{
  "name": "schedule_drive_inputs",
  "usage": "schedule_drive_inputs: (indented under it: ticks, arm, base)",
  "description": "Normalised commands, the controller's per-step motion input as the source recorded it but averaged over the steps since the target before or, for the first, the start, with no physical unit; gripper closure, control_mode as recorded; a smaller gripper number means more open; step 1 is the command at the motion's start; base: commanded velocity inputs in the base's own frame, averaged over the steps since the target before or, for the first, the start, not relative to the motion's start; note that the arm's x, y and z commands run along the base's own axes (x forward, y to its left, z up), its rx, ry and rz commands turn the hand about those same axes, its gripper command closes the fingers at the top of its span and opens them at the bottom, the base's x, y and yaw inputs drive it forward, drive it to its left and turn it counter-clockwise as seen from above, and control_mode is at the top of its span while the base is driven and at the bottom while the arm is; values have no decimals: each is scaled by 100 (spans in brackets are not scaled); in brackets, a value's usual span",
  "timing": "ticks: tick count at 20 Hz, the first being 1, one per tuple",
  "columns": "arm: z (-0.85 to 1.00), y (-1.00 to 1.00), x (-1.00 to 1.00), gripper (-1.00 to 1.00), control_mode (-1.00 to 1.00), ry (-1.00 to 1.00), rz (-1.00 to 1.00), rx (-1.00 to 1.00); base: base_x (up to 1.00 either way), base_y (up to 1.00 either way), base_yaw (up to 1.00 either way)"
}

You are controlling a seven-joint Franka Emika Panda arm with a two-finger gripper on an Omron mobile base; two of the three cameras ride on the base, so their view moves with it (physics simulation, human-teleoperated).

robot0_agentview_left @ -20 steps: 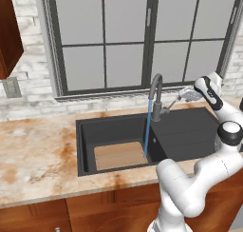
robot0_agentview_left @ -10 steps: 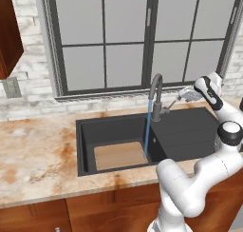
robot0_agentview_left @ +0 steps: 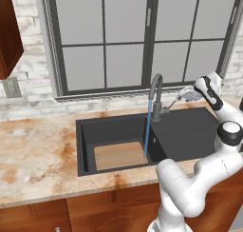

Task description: Turn on the sink faucet with hot water and rinse the cutting board for ten seconds, then turn off the faucet. Push the cutting board to reach the water if necessary.

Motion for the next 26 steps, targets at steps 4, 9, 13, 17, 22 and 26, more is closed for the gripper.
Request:
schedule_drive_inputs:
  ticks: [4,9,13,17,22,26]
  arm:
    - [0,0,0,-100,-100,0,0,0]
    - [0,0,0,-100,-100,0,0,0]
    - [0,0,0,-100,-100,0,0,0]
    - [0,0,0,-100,-100,0,0,0]
    - [0,0,0,-100,-100,0,0,0]
    - [0,0,0,-100,-100,0,0,0]
  base:
    - [0,0,0]
    - [0,0,0]
    - [0,0,0]
    - [0,0,0]
    - [0,0,0]
    - [0,0,0]
